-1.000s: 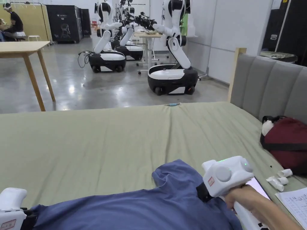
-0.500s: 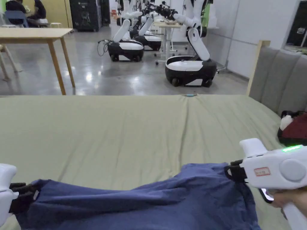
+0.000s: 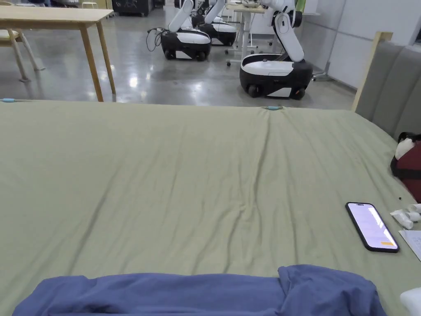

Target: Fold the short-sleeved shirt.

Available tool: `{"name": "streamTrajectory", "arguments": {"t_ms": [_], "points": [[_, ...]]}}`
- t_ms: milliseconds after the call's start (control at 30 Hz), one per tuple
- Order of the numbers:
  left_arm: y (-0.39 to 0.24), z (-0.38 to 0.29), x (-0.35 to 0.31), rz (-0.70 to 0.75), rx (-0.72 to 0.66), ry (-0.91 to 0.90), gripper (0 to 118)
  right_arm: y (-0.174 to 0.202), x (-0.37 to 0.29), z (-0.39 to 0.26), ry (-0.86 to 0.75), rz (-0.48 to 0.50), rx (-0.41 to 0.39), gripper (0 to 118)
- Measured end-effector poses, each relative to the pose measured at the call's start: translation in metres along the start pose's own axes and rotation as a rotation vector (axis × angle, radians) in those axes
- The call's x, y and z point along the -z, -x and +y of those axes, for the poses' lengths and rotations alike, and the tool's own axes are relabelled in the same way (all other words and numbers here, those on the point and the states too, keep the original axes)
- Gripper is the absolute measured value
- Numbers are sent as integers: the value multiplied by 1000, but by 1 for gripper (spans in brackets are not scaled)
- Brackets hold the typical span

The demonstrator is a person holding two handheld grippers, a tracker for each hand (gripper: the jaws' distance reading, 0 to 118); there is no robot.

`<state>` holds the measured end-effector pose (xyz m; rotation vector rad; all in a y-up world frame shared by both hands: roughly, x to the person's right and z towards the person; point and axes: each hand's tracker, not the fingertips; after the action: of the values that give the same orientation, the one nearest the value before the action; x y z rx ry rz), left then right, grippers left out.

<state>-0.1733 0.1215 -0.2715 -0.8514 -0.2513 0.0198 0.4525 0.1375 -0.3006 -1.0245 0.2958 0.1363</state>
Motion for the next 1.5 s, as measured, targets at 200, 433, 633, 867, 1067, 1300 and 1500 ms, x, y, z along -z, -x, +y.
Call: {"name": "streamTrajectory", "arguments": {"t_ms": [200, 433, 633, 867, 1067, 1300, 1500], "points": [[4, -9, -2, -20, -92, -48, 4, -10, 14, -1, -3, 5, 38, 5], [3, -2, -28, -4, -166, -115, 113, 0, -37, -5, -151, -41, -9, 95], [8, -12, -113, 15, -222, -379, 111, 34, -141, -28, -501, 58, 94, 110], [19, -29, -120, -126, -374, -370, 0, 68, -153, -25, -541, 153, 126, 0], [49, -30, -71, -249, -550, -274, 45, 89, -145, -11, -521, 154, 46, 0], [78, -32, -1, -442, -760, -212, 118, 93, -144, -2, -515, 169, 35, 0], [67, -22, 26, -602, -790, -208, 118, 105, -146, -5, -512, 172, 28, 0]]}}
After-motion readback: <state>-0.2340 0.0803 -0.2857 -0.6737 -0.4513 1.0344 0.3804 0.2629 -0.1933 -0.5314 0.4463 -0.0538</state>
